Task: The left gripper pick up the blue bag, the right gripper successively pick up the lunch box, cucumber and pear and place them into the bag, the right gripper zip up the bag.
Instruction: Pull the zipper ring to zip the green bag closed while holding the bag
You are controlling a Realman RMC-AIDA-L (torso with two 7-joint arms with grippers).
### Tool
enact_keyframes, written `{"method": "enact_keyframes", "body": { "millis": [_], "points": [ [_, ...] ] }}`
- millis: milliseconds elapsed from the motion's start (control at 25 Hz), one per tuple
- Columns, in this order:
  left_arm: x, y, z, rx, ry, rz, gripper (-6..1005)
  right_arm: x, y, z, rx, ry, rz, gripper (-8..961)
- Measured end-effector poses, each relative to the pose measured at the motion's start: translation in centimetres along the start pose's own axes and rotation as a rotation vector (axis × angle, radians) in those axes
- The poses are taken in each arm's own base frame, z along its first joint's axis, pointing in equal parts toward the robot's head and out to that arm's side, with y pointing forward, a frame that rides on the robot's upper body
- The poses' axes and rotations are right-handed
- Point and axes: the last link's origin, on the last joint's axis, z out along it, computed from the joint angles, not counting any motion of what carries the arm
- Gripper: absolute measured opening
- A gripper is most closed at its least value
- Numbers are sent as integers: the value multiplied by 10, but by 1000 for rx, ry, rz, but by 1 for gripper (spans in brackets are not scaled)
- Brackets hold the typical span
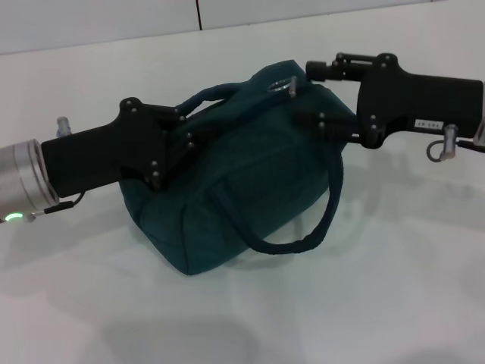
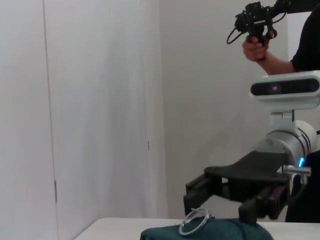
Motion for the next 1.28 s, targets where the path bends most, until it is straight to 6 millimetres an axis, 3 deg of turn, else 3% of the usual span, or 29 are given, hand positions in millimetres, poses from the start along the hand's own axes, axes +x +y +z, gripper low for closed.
{"method": "enact_keyframes", "body": {
  "millis": [440,760,1040,1280],
  "points": [
    [-1,2,4,-2,4,2,55,-7,-10,-13,50,-18,-19,592],
    [-1,1,6,-2,1,9,55,-21,-20,10,16,-4,-1,580],
    [-1,1,6,1,-3,16,54,-27,-27,32,-37,156,58,569],
    [-3,0,6,8,-10,16,54,-30,-27,38,-58,234,70,560]
  ]
}}
